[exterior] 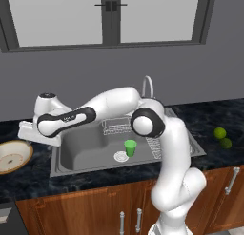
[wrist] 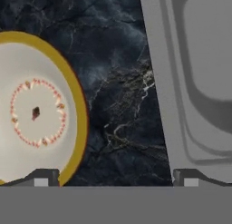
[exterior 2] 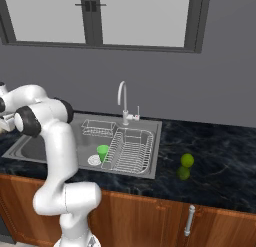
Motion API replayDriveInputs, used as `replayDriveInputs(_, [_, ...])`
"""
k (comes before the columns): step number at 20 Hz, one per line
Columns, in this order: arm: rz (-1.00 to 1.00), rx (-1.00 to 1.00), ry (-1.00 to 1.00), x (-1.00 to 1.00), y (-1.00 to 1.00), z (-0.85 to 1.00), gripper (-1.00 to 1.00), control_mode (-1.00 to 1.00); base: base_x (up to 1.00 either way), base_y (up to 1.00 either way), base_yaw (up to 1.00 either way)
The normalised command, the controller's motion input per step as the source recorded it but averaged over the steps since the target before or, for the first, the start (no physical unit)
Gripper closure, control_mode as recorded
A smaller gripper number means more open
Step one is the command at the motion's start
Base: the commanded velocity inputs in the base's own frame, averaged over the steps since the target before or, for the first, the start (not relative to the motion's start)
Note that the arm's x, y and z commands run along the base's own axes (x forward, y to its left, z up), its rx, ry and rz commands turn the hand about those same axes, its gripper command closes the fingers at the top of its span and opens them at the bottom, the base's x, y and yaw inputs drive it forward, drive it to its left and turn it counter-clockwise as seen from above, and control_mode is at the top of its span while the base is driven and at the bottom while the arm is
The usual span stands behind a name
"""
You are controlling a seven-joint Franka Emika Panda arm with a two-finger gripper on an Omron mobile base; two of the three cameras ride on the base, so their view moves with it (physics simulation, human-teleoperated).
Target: Remove the lime and lime from the sink. Then move the bowl and cup from the counter to the sink for washing.
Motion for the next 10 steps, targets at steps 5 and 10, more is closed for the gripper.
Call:
replayDriveInputs(5, [-0.02, 0.0, 0.0, 0.15, 0.12, -0.19, -1.0, -1.0, 0.0, 0.0, 0.0])
replayDriveInputs(10, [-0.04, 0.0, 0.0, 0.07, 0.09, -0.22, -1.0, -1.0, 0.0, 0.0, 0.0])
